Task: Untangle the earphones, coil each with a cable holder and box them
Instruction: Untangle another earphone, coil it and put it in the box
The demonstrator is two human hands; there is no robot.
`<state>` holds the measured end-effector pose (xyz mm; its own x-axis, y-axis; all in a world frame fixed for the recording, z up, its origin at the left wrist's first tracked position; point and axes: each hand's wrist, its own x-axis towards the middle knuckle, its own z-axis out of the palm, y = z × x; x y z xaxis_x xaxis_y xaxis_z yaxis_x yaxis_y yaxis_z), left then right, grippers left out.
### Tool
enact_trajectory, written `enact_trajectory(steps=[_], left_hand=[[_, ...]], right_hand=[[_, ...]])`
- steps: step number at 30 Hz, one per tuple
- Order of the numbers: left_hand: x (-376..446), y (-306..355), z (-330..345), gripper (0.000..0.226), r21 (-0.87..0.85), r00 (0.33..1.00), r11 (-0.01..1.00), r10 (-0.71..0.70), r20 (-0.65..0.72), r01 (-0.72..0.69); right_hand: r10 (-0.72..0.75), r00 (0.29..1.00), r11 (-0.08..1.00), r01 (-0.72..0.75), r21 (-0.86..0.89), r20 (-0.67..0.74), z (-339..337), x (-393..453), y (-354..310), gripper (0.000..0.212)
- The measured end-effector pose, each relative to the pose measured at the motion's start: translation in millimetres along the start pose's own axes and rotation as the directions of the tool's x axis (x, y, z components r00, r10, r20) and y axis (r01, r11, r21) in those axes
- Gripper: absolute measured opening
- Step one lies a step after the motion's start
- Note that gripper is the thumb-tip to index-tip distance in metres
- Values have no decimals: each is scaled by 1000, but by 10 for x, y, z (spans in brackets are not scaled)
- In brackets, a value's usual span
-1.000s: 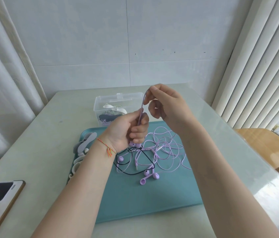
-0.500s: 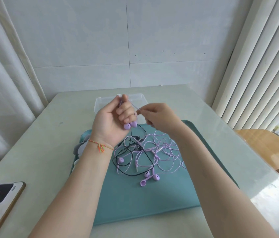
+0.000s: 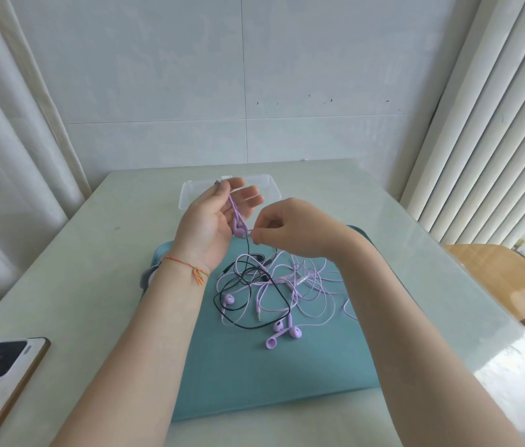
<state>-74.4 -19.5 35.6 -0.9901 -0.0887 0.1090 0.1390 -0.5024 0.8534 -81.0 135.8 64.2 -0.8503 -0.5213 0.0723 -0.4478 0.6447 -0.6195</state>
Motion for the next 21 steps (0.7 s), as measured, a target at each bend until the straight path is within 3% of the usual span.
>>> enact_trajectory(steps=[5, 10, 17, 21], left_hand=[[-29, -14, 62, 27, 153, 998, 987, -57, 30, 51], [23, -27, 39, 27, 36, 999, 999, 29, -37, -28], [54, -58, -3, 25, -218, 989, 974, 31, -142, -62], [67, -85, -23, 25, -82, 990, 995, 54, -128, -65]], right_hand=[[-3, 996, 1000, 5, 25, -90, -59, -32, 5, 12], [-1, 1000, 998, 1, -63, -7, -114, -66, 13, 8], [-27, 981, 974, 69, -216, 192, 58, -82, -81, 8], [-60, 979, 973, 101, -208, 195, 91, -83, -127, 10]])
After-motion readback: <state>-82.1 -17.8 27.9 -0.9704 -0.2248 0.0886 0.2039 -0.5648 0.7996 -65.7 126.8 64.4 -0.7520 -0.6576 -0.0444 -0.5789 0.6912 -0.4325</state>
